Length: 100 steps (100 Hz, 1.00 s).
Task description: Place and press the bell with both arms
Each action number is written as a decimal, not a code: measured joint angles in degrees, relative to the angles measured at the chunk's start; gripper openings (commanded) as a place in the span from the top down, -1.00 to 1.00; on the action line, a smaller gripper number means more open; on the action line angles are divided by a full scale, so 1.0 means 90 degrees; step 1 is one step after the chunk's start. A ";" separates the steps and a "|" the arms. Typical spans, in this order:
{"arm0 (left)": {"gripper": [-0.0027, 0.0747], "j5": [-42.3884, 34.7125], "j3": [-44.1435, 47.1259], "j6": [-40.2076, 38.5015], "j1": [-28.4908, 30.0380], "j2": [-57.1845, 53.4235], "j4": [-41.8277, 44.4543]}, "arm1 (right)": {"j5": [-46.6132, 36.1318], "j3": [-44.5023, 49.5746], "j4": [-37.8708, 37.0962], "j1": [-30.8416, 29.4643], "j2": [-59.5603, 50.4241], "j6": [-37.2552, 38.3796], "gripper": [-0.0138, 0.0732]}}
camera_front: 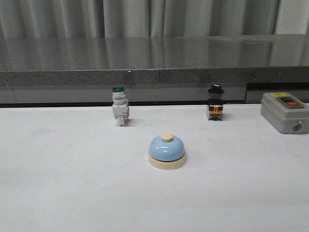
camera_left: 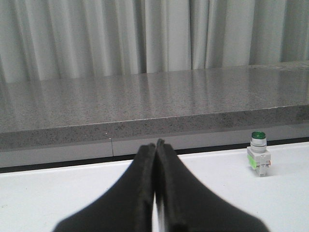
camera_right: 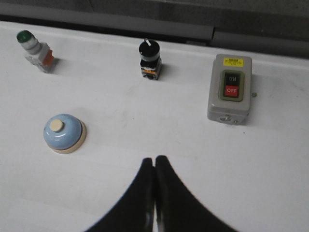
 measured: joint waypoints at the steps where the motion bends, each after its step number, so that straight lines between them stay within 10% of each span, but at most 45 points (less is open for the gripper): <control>1: 0.98 0.0000 0.0000 0.0000 0.0000 0.0000 0.0000 | -0.0039 0.0035 0.0000 0.0000 -0.0058 0.0000 0.82; 48: 0.98 0.0000 0.0000 0.0000 0.0000 0.0000 0.0000 | -0.0503 0.1502 0.0000 -0.0014 -0.2905 0.0000 0.82; 100: 0.98 0.0000 0.0000 0.0000 0.0000 0.0000 0.0000 | -0.0471 0.1549 0.0000 -0.0014 -0.3104 0.0000 0.82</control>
